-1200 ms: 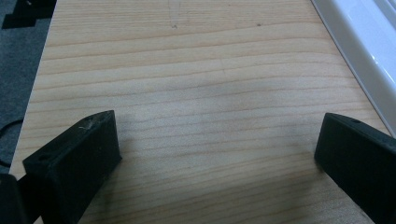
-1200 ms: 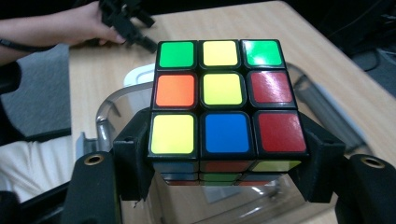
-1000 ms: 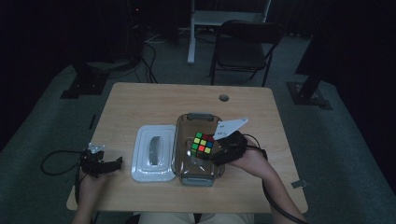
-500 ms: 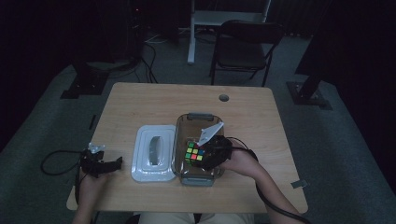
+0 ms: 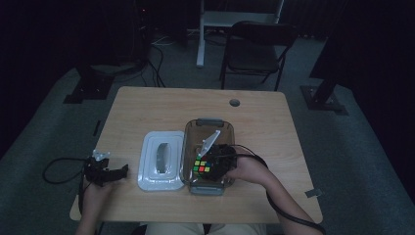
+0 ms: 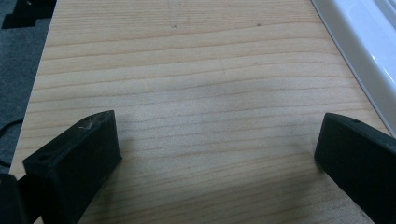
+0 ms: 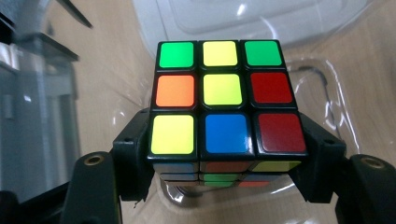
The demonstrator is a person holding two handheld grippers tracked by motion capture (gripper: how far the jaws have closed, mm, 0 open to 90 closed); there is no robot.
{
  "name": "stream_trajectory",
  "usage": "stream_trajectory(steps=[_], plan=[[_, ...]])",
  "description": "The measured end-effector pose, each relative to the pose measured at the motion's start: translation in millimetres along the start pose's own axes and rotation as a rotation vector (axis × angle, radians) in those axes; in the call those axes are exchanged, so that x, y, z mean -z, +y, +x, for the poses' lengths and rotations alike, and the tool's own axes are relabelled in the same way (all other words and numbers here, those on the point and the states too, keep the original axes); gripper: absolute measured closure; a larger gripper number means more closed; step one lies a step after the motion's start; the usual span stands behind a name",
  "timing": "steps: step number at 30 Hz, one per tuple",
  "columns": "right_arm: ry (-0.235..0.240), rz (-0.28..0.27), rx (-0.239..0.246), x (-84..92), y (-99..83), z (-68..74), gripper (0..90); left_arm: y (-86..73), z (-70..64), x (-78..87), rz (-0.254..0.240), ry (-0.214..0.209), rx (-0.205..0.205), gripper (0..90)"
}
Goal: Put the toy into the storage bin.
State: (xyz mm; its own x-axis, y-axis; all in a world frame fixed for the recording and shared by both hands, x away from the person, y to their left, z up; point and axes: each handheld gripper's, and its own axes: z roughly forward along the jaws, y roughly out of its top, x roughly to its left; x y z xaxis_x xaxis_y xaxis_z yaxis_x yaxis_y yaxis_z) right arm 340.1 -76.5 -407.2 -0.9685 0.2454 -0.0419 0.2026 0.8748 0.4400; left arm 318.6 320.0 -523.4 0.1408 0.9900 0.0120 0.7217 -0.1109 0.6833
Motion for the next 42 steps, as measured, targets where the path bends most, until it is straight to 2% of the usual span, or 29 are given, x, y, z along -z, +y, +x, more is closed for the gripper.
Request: stream_trajectory(steps=[14, 20, 24, 30, 36, 42], plan=[[0.004, 0.113, 0.012, -11.2, 5.9, 1.2, 33.4, 0.0, 0.0, 0.0, 0.0, 0.0, 0.0, 0.7], [0.019, 0.132, 0.002, -13.4, 6.5, -0.4, 33.4, 0.0, 0.0, 0.0, 0.0, 0.0, 0.0, 0.7], [0.026, 0.136, 0.014, -14.2, 7.6, -1.2, 33.4, 0.0, 0.0, 0.0, 0.0, 0.0, 0.0, 0.7], [0.014, 0.167, -0.005, -15.0, 10.9, -6.6, 33.4, -0.1, -0.1, -0.1, -0.001, 0.0, 0.001, 0.7], [0.0, 0.233, 0.0, -21.4, 18.6, -7.9, 33.4, -0.1, -0.1, -0.1, -0.002, 0.0, 0.001, 0.7], [-0.019, 0.298, 0.024, -30.2, 26.1, -5.3, 33.4, -0.1, -0.1, -0.1, -0.002, 0.0, 0.001, 0.7]])
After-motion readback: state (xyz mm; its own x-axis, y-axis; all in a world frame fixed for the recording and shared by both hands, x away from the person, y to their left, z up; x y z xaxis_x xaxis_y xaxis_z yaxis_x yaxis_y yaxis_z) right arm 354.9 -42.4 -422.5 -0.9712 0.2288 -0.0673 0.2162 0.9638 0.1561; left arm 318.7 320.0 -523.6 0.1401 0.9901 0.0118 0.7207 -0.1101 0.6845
